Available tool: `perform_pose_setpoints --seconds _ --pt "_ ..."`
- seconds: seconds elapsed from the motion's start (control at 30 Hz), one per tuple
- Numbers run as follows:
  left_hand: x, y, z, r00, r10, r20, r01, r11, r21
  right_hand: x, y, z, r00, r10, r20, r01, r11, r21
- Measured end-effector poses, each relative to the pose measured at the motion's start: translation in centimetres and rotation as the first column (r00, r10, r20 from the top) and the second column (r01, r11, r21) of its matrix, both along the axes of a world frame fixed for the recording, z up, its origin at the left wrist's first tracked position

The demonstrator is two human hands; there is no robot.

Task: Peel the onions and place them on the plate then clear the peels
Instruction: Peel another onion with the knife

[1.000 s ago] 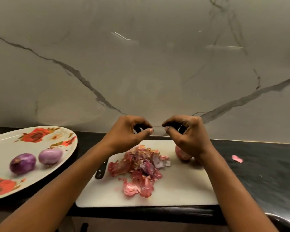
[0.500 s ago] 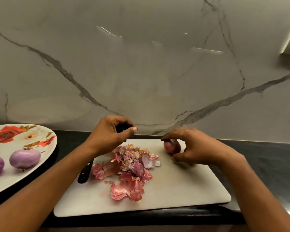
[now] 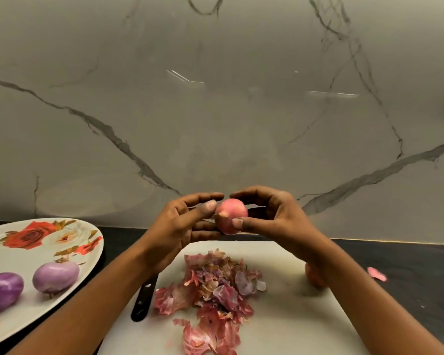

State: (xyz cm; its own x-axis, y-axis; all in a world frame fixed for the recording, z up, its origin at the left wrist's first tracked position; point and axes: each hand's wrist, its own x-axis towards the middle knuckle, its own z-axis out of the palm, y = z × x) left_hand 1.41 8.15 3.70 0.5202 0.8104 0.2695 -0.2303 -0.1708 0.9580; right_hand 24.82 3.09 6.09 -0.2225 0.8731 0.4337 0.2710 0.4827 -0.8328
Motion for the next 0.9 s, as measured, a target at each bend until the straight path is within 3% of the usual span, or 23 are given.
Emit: perform_pose_setpoints --seconds 0.13,0.33,0.53,0.67,0.9 --pt "-0.6 0.1 0.0 0.988 -0.146 0.05 0.145 0.989 0.031 -0.6 -0.3 -0.5 0.998 -0.017 -0.056 0.017 1.0 0.016" --pt "-0.3 0.0 -0.2 0.999 -0.029 -0.022 0.03 0.997 0.075 -0.3 -0.5 -0.9 0.994 -0.088 0.058 0.088 0.996 0.012" --pt "0.0 0.0 -0.7 0.991 0.057 -0.118 -0.039 0.988 0.15 -0.1 -0.4 -1.7 0.918 -0.271 0.29 0.22 0.956 0.197" --pt "-0.2 0.0 -0.7 0.98 0.1 -0.169 -0.065 0.977 0.201 -0.2 -0.4 -2.0 0.906 -0.294 0.303 0.182 0.919 0.349" --pt "-0.2 -0.1 -0.5 0.957 0.165 -0.239 -0.094 0.955 0.282 -0.6 -0.2 -2.5 0.882 -0.232 0.41 0.066 0.923 0.38"
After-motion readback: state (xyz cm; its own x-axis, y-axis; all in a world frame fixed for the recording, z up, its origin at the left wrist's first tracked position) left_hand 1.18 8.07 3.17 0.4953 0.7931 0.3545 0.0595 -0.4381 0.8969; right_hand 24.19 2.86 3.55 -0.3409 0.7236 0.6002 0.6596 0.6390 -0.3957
